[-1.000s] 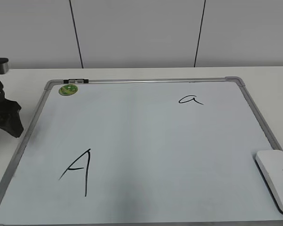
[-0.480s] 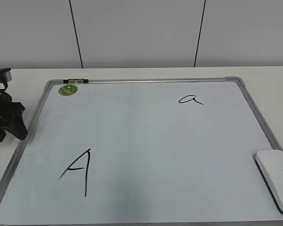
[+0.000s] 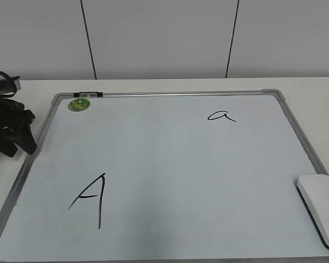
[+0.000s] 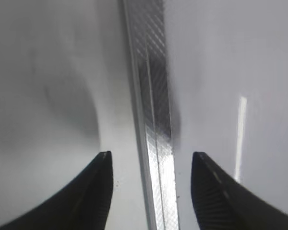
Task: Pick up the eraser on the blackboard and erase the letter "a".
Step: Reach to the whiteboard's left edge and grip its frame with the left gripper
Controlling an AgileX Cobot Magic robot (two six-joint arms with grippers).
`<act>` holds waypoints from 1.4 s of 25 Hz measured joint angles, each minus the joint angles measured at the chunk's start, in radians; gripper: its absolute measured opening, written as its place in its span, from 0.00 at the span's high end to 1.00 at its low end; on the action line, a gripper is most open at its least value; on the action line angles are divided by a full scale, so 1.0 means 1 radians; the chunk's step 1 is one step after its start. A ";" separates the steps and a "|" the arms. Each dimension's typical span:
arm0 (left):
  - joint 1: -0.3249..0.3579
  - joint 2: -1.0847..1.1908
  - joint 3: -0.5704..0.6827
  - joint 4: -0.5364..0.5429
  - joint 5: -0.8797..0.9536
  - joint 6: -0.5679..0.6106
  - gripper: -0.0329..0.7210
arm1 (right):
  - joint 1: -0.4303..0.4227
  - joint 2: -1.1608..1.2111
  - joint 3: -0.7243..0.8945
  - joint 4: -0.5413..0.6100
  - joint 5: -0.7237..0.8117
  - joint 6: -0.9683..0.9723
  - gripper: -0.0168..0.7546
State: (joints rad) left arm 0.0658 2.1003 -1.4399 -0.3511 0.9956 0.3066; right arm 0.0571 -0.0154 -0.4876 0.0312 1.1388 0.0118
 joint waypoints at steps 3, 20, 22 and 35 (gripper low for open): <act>0.006 0.043 -0.052 -0.016 0.032 0.006 0.48 | 0.000 0.000 0.000 0.000 0.000 0.000 0.22; 0.035 0.082 -0.097 -0.075 0.071 0.053 0.65 | 0.000 0.000 0.000 0.000 0.002 0.000 0.22; 0.035 0.082 -0.097 -0.079 0.071 0.055 0.65 | 0.000 0.000 0.000 0.000 0.002 0.000 0.22; 0.035 0.124 -0.099 -0.110 0.091 0.057 0.73 | 0.000 0.000 0.000 0.000 0.002 0.000 0.22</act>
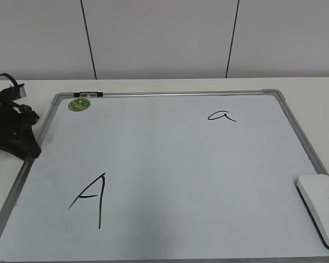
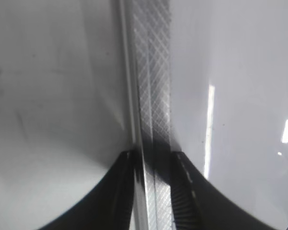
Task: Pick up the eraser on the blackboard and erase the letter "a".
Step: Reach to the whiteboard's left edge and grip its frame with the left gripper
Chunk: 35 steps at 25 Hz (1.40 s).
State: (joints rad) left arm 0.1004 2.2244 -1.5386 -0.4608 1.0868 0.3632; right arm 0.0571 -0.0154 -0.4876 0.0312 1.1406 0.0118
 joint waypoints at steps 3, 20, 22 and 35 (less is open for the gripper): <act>0.000 0.000 0.000 -0.004 0.004 0.000 0.77 | 0.000 0.000 0.000 0.000 0.000 0.000 0.22; 0.001 0.000 -0.005 -0.004 0.012 0.000 0.79 | 0.000 0.000 0.000 0.000 0.000 0.000 0.22; 0.001 0.000 -0.005 -0.004 0.012 0.000 0.79 | 0.000 0.000 0.000 0.000 0.000 0.000 0.22; 0.005 0.000 -0.006 -0.006 0.017 0.000 0.91 | 0.000 0.000 0.000 0.000 0.000 0.000 0.22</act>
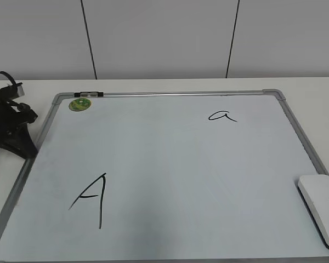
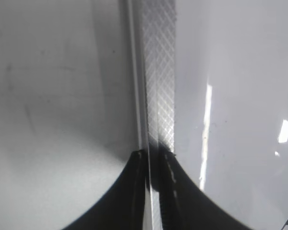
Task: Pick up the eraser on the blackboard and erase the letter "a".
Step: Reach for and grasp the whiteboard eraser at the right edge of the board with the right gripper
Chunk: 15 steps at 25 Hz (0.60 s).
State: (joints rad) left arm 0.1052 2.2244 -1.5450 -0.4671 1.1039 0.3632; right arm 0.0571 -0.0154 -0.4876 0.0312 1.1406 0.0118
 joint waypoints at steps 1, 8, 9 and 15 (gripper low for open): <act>0.000 0.000 0.000 0.000 0.000 0.000 0.91 | 0.000 0.000 0.000 0.000 0.000 0.000 0.22; 0.000 0.001 0.000 0.000 0.000 0.000 0.91 | 0.000 0.210 -0.099 -0.018 -0.044 -0.012 0.22; 0.000 0.001 0.000 0.000 0.000 0.000 0.91 | 0.000 0.279 -0.131 -0.024 -0.068 -0.012 0.22; 0.000 0.001 0.000 -0.002 0.000 0.000 0.91 | 0.000 0.556 -0.205 -0.031 -0.259 -0.017 0.22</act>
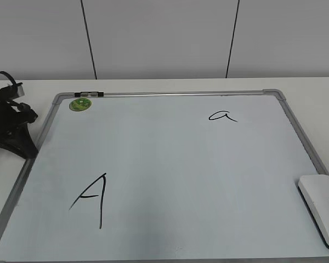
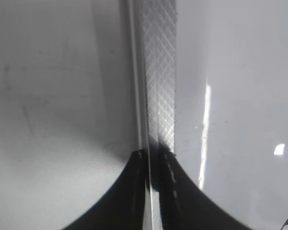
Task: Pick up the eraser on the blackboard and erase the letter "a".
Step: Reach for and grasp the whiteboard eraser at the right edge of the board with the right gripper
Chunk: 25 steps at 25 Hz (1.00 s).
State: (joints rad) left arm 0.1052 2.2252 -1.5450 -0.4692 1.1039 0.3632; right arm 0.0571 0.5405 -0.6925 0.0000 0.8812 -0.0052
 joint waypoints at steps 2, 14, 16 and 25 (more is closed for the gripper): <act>0.000 0.000 0.000 0.000 0.000 0.000 0.91 | 0.000 0.089 -0.020 0.000 -0.019 0.000 0.22; 0.000 0.000 0.000 -0.004 0.002 0.000 0.91 | 0.000 0.547 -0.068 0.000 -0.004 -0.002 0.22; 0.000 0.000 0.000 -0.004 0.002 0.000 0.91 | 0.000 0.594 -0.072 0.000 -0.009 -0.002 0.22; 0.000 0.000 0.000 -0.006 0.002 0.000 0.91 | 0.000 0.764 -0.075 -0.019 -0.059 -0.002 0.15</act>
State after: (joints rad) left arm 0.1052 2.2252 -1.5450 -0.4748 1.1057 0.3632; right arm 0.0571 1.3049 -0.7674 -0.0189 0.8226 -0.0070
